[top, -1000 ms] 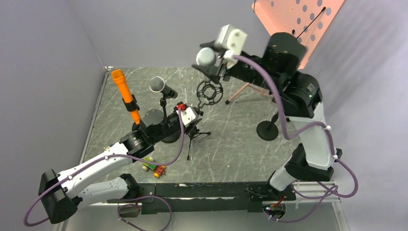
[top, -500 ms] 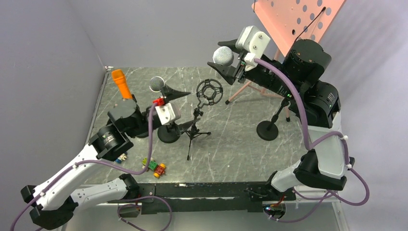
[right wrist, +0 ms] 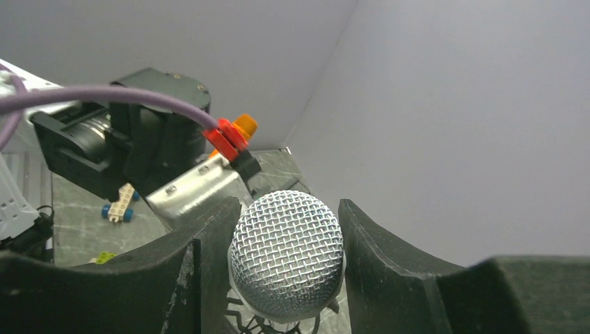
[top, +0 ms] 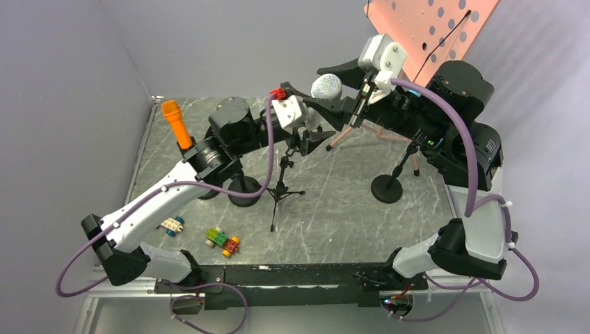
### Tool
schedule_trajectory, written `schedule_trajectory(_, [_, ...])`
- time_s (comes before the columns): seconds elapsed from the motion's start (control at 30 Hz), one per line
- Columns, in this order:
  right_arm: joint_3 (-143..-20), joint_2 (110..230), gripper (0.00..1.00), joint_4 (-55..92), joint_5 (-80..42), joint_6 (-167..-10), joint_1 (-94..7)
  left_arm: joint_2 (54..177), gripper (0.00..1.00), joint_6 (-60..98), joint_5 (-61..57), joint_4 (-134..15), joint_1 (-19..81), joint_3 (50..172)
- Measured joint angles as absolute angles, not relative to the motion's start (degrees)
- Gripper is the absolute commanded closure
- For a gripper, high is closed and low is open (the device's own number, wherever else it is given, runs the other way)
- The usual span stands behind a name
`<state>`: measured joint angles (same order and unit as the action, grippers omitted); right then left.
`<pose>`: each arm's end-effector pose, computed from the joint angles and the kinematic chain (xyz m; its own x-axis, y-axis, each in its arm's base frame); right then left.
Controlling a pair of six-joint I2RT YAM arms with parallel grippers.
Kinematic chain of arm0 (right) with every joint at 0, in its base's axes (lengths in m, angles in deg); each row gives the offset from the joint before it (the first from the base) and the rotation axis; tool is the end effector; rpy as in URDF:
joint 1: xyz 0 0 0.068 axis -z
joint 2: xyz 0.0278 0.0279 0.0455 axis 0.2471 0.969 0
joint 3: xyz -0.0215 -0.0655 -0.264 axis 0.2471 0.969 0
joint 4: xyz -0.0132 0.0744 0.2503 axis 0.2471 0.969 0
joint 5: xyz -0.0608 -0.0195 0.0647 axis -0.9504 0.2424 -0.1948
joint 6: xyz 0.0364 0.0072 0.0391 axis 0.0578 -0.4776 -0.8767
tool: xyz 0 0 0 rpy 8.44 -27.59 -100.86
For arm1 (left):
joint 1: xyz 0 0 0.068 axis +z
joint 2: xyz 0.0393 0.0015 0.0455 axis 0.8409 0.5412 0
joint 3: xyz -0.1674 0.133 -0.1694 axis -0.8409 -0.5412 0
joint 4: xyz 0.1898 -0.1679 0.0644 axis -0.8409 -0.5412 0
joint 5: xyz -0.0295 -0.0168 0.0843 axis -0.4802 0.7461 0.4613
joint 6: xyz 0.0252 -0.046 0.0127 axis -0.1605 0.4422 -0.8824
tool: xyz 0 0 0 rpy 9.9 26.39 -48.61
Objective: Remove the microphone from the stand
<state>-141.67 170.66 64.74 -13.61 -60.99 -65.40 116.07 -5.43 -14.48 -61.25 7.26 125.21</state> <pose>0.1090 0.1479 0.6230 0.3960 -0.0607 -0.9162 -0.8108 0.4453 -0.3799 0.1788 -0.2324 0.4915 0.3275 -0.0575 -0.9431 0.8873 0.3618 0.2860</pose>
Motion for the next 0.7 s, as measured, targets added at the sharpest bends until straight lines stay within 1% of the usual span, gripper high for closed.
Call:
schedule_trajectory(0.1, [-141.37, 170.37, 1.0, 64.35, -13.65, -61.45, -65.33, 117.54, 0.52, -4.69, -14.5, -60.68, 7.22, 125.45])
schedule_trajectory(0.13, [-140.97, 170.2, 1.0, 64.11, -13.7, -61.47, -65.33, 117.56, 0.62, -4.56, -14.72, -60.64, 7.2, 125.45])
schedule_trajectory(0.17, [-140.38, 169.85, 0.95, 63.71, -13.76, -61.49, -65.36, 117.56, 0.73, -4.51, -15.11, -60.47, 7.17, 125.45])
schedule_trajectory(0.2, [-139.82, 169.48, 0.79, 63.52, -13.89, -61.74, -65.33, 117.43, 0.91, -4.53, -15.59, -60.16, 7.17, 125.45])
schedule_trajectory(0.23, [-139.29, 169.21, 0.52, 62.71, -14.22, -62.19, -65.33, 117.36, 1.0, -5.26, -16.47, -60.22, 7.15, 125.43])
schedule_trajectory(0.27, [-138.77, 168.97, 0.27, 62.1, -14.37, -62.65, -65.33, 117.36, 1.0, -4.71, -16.66, -60.14, 7.04, 125.43])
schedule_trajectory(0.3, [-138.18, 168.65, 0.09, 61.75, -14.61, -62.92, -65.33, 117.36, 1.0, -4.45, -17.04, -60.16, 7.0, 125.38])
schedule_trajectory(0.33, [-137.5, 168.34, 0.02, 61.42, -14.88, -63.09, -65.33, 117.36, 1.0, -4.12, -17.32, -60.16, 7.0, 125.36])
schedule_trajectory(0.37, [-136.87, 168.01, 0.01, 60.85, -15.75, -63.48, -65.27, 117.25, 1.0, -3.73, -17.95, -60.2, 7.06, 125.21])
schedule_trajectory(0.47, [-133.5, 166.11, 0.01, 59.67, -17.35, -64.95, -64.18, 116.44, 1.0, -1.76, -17.65, -60.16, 7.17, 124.82])
schedule_trajectory(0.5, [-132.49, 165.65, 0.05, 59.8, -17.39, -65.32, -64.18, 116.18, 1.0, -1.21, -17.54, -60.05, 7.17, 124.77])
schedule_trajectory(0.53, [-130.96, 165.08, 0.12, 59.85, -17.39, -65.95, -64.13, 115.85, 1.0, -0.75, -17.52, -59.92, 7.17, 124.73])
schedule_trajectory(0.7, [-126.02, 164.73, 0.35, 59.76, -17.41, -68.45, -63.04, 114.19, 1.0, 0.78, -17.52, -58.69, 7.17, 124.73])
